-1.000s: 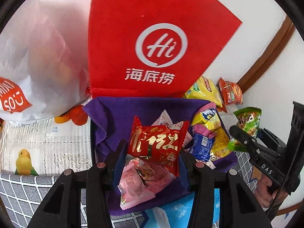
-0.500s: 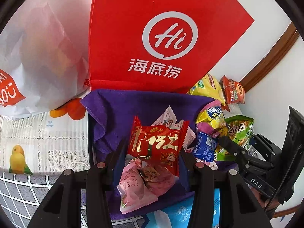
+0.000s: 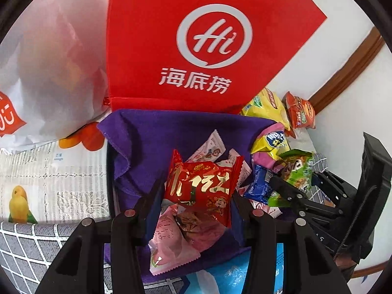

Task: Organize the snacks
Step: 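Open both tools to drop the packets onto the towel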

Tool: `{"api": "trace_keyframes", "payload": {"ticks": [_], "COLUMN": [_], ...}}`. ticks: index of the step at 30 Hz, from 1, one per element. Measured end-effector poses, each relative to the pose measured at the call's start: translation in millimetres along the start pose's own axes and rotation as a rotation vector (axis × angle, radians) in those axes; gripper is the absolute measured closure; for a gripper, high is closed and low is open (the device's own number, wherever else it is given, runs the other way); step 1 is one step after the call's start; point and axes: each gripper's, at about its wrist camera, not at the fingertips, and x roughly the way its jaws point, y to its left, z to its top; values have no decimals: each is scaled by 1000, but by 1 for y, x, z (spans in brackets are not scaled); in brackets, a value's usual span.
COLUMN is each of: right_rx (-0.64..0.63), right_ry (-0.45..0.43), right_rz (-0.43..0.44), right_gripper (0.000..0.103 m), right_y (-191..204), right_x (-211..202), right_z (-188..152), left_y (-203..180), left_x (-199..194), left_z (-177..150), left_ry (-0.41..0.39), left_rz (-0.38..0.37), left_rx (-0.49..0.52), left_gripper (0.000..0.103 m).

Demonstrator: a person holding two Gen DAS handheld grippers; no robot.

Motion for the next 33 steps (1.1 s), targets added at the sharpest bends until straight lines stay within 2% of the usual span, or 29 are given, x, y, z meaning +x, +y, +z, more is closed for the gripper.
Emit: {"api": "trace_keyframes", "payload": {"ticks": [11,24,27,31,33], "right_rx": [-8,-6,-9,5,24], "right_ry": [15,15,-7,-53,-74], "right_rz": [-22,-27,-25,-28,-22], "right_gripper": [52,52,51,43,42], "right_y": [-2,-1,0,-2,-5], "right_x": [3,2,-5,-18,-22], "right_z": [-1,-1,-1,1,2], "left_y": [-3,-7,-7,-8,-10], "left_x": [11,14,13,11,9], "left_z": [-1,-2,-2,-2,-2], "left_ry": [34,33,29,28,23], "left_rz": [-2,-2,-4,-13,-16], "left_rx": [15,36,40,43,53], "left_gripper": [55,54,54,53,51]}}
